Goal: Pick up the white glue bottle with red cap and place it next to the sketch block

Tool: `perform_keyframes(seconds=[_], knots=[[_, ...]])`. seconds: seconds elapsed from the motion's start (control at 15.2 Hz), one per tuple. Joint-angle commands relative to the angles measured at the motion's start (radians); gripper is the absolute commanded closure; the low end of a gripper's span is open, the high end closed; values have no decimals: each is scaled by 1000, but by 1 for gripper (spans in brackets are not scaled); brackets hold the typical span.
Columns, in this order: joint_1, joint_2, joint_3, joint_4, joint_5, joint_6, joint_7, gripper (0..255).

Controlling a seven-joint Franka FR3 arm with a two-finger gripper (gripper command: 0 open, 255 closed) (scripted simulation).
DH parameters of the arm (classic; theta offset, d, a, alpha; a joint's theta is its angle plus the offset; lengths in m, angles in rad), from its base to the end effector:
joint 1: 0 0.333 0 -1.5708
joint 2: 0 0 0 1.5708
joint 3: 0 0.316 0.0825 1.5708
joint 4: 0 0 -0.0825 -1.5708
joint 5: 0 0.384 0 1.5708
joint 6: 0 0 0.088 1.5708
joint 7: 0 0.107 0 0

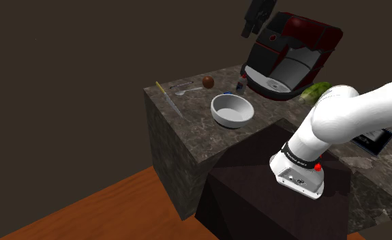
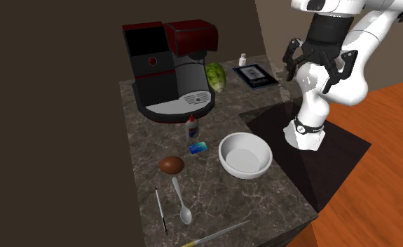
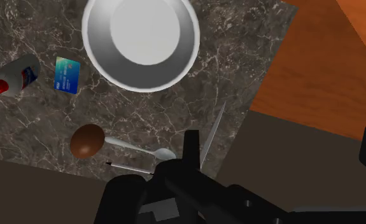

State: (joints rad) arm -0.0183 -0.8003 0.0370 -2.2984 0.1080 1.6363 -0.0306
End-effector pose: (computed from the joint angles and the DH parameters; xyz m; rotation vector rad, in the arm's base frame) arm 0.3095 0.0211 0.6287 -3.0537 -0.0615 -0.2121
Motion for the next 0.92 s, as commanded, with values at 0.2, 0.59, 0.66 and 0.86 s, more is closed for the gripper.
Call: perform_keyframes(seconds=[0.2,0.59,0.66,0.86], knots=[[-20,61,-19,-23,-39,47,-30,0],[-62,204,-56,-46,-119,145,-82,0],[-70,230,-63,-47,-132,161,-89,0],[-92,311,-81,-44,-173,209,-109,0]])
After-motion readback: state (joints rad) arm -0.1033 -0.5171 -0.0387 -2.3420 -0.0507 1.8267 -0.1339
